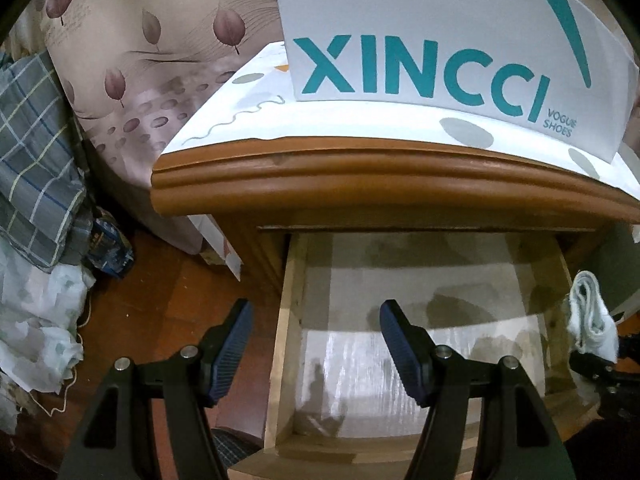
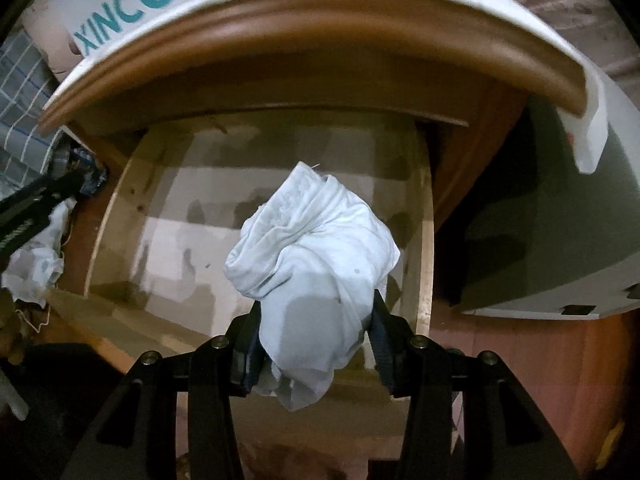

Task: Take underwear out of drawer
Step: 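Carry the pale grey underwear in the right tool up over the white box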

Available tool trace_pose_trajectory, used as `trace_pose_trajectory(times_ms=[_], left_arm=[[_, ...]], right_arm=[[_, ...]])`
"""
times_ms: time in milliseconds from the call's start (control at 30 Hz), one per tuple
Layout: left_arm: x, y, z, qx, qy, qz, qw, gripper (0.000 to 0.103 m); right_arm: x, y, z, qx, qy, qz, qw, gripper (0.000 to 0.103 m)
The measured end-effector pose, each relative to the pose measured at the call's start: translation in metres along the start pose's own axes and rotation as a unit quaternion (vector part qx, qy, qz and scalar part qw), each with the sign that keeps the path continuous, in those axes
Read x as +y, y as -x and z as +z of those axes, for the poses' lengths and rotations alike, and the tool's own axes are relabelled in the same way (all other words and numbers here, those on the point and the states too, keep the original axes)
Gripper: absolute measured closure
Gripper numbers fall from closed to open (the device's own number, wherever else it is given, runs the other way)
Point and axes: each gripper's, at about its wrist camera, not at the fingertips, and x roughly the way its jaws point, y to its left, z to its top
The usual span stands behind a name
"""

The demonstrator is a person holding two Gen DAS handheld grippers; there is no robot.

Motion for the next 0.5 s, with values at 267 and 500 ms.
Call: trace_pose_trajectory(times_ms=[267,500], left_arm=[[-0.001,0.004,0.001,-0.003,-0.004,0.007,1.0,0.036],[0.001,0.004,0.002,-0.001,0.001,0.002,1.0,0.036]], right_arm=[[0.01,0.044,0.01,-0.028,0.009,0.002,1.0,0.06],[0.014,0.088,0.026,-0.054,0.014,0.01,0.998,0.06]])
